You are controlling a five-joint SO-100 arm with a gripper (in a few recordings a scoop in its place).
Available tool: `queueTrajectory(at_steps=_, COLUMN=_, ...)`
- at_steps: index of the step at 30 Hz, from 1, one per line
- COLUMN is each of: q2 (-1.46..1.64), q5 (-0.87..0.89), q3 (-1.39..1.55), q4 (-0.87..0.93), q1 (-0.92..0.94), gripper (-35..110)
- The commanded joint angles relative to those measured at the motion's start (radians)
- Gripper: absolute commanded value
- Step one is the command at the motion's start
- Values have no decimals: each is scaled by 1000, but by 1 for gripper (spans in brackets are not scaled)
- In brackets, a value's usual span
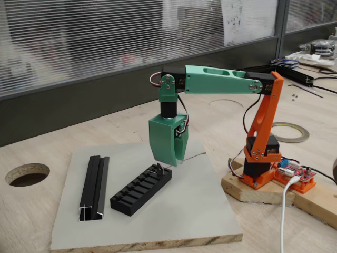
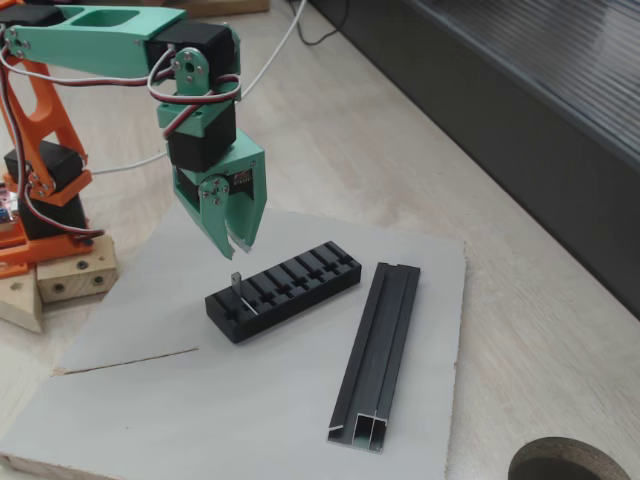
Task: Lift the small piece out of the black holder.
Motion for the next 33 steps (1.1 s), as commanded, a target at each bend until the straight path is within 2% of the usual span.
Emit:
queueTrajectory(at_steps=1, q2=35, q5=11, q3=-3, q4=12, q1=-9, gripper=16)
queueTrajectory(at_steps=12, q2=37, q5=11, q3=-3, q4=12, q1=-9, gripper=35)
queueTrajectory(at_steps=19, q2=18, q5=11, q3=-3, q4=9, q1=-8, gripper=35)
queueTrajectory(at_steps=25, q2=15, q5=11, q3=14, q4=-155, q1=-6, gripper=35)
queueTrajectory(at_steps=33, q2=0, q5=9, q3=89, q4=-178, q1=-8, gripper=35)
